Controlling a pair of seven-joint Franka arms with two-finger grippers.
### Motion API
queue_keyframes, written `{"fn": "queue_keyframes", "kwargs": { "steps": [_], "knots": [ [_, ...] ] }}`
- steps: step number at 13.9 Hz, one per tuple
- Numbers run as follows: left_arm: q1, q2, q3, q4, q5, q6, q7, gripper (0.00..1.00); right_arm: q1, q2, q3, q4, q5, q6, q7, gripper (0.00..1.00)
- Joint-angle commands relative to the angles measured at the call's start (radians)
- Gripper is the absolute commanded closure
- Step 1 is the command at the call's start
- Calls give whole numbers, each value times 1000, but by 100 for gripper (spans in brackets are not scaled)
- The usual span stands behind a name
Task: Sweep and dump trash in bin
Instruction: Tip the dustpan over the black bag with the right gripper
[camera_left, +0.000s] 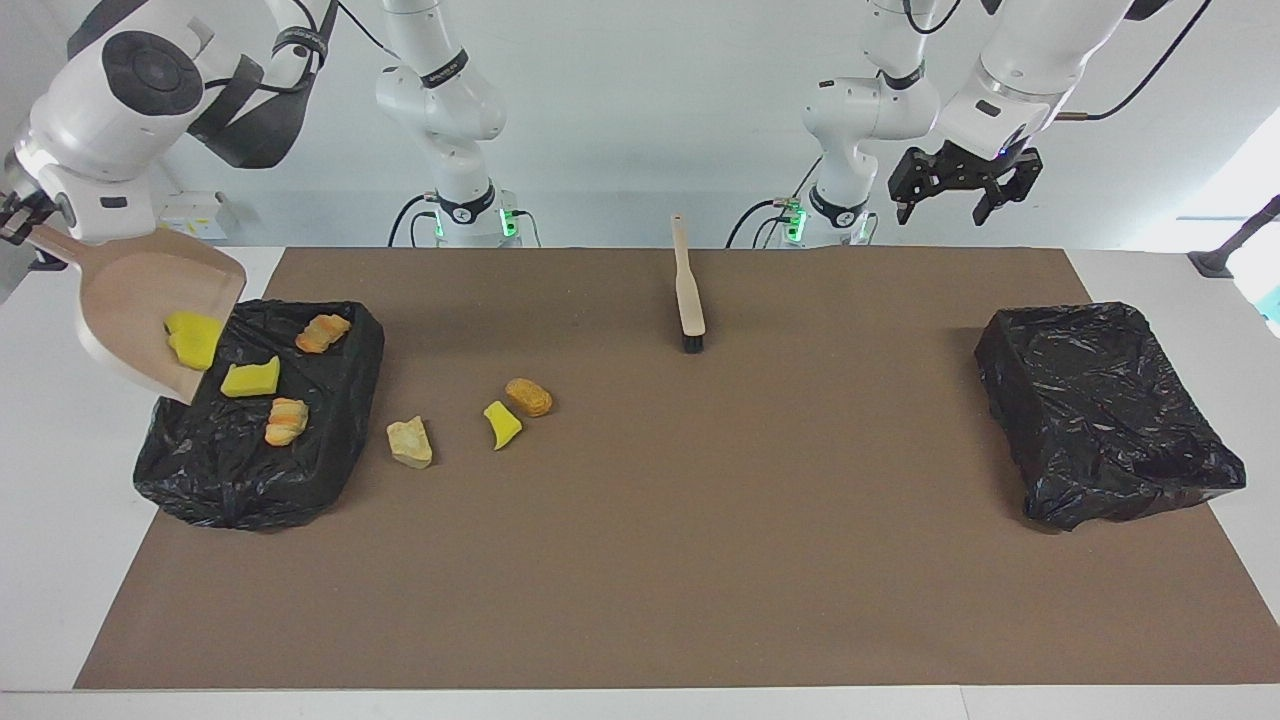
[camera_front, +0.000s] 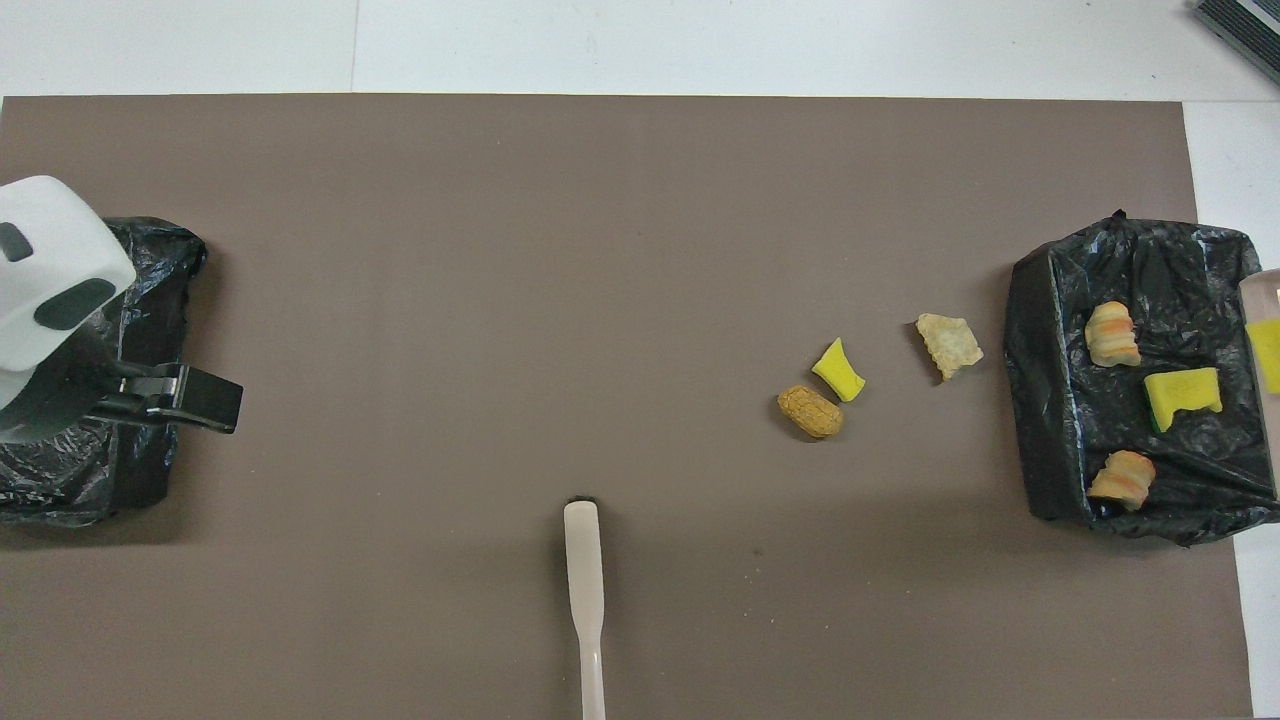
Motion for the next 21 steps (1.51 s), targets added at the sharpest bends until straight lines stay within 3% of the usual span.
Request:
{"fn": "queue_keyframes", "kwargs": {
  "steps": [1,6,10,16,21],
  "knots": [
    [18,5,0,16,6,-18,11,0,-13,-12,5,-3,25,16,-37,100],
    [74,6,5,16,2,19,22,0,-12,-12,5,-3,27,19,-31,100],
    [61,5,52,13,2,14,46,0,-18,-12,3,-3,54,9,-8,100],
    [36,8,112,13,3,47,138,0,-19,-11,-10,2,290,-37,32,100],
    [36,8,120,13,16,48,140,0,-1,-43,5,-33,513,-126,378,100]
  ]
}}
